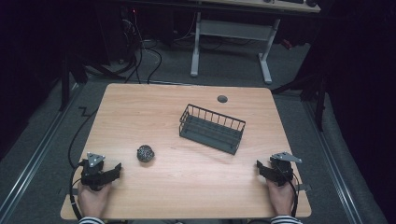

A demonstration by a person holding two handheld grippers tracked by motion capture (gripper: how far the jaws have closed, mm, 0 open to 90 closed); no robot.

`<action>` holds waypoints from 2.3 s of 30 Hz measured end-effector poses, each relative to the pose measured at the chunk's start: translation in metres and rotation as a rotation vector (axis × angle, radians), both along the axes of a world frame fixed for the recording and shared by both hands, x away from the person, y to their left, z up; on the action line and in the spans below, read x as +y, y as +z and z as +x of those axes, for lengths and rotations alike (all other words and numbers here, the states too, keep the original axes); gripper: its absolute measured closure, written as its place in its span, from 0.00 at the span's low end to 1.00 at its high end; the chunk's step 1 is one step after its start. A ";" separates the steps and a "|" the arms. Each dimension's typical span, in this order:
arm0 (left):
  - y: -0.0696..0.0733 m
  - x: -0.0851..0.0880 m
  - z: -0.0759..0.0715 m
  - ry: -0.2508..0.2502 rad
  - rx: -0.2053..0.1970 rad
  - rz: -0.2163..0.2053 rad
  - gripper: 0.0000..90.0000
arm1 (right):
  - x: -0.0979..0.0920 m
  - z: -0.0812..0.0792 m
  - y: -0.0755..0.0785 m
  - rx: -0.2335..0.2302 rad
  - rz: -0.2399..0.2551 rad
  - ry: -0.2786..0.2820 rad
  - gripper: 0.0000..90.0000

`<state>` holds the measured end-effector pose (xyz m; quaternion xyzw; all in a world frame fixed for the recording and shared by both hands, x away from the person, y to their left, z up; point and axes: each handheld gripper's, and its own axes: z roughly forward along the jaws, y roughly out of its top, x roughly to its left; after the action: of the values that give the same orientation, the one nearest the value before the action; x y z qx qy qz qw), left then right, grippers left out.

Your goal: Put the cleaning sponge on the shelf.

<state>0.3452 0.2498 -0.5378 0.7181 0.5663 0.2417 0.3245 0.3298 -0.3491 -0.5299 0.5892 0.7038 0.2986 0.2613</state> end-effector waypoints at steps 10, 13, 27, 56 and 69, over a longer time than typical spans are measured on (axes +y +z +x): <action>0.000 0.000 0.000 0.000 0.001 -0.001 0.28 | 0.000 0.000 0.000 0.000 0.001 0.002 0.42; 0.000 0.000 0.000 -0.001 0.001 0.000 0.28 | 0.000 0.000 0.000 -0.002 0.001 0.001 0.42; 0.000 0.000 0.001 -0.005 0.004 0.002 0.26 | 0.007 -0.002 0.006 0.003 0.066 0.003 0.52; 0.000 0.000 0.001 -0.007 0.004 -0.008 0.25 | 0.052 0.052 0.096 -0.095 0.092 0.142 0.50; 0.000 0.001 0.001 -0.008 0.004 -0.014 0.25 | 0.065 0.096 0.091 -0.026 0.091 0.092 0.51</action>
<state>0.3459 0.2508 -0.5378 0.7184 0.5658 0.2354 0.3293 0.4254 -0.2843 -0.4388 0.5634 0.7125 0.3497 0.2295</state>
